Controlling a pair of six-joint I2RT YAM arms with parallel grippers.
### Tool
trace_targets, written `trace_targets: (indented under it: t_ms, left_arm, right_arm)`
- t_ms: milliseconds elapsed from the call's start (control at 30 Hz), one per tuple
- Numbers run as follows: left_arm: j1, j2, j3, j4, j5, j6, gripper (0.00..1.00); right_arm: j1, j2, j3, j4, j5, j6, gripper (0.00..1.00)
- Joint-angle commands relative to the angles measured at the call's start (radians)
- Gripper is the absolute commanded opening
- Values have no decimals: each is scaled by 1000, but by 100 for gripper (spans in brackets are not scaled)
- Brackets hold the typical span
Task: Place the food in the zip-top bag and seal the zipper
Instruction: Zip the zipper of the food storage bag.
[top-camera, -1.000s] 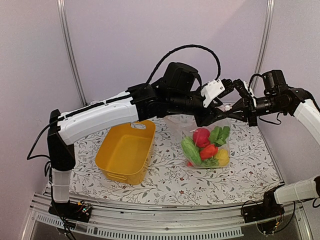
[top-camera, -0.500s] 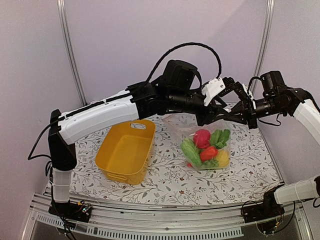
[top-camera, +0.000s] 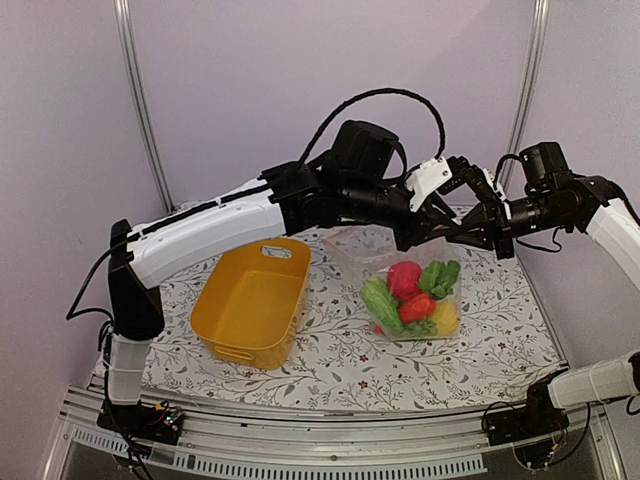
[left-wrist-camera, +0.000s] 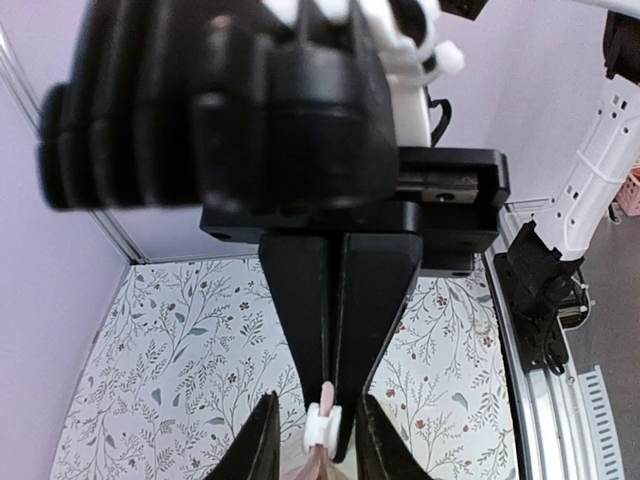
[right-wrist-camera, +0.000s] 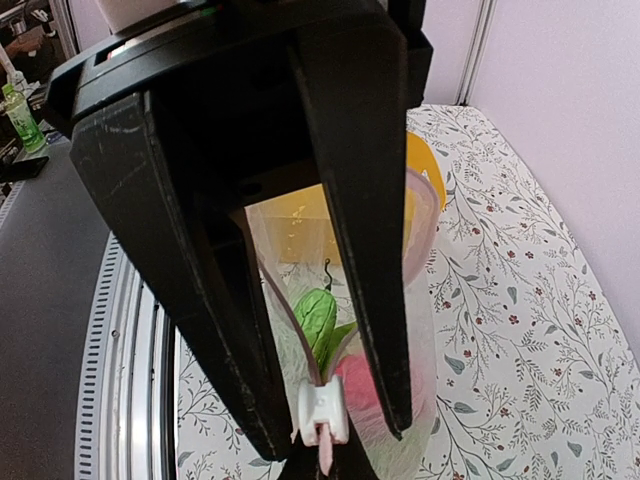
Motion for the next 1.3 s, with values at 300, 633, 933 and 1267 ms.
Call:
trace_targets:
  t_ms: [300, 633, 933, 1267]
  left_arm:
    - [21, -3, -4, -51, 7, -16, 18]
    - [27, -19, -26, -60, -10, -20, 2]
    - [73, -126, -194, -35, 4, -43, 0]
    - [117, -281, -447, -3, -64, -38, 0]
  right_arm:
    - [11, -18, 12, 2, -13, -7, 0]
    - [10, -20, -1, 53, -2, 34, 0]
    - [-20, 10, 35, 49, -7, 48, 0]
    - [-130, 36, 64, 56, -58, 49, 0]
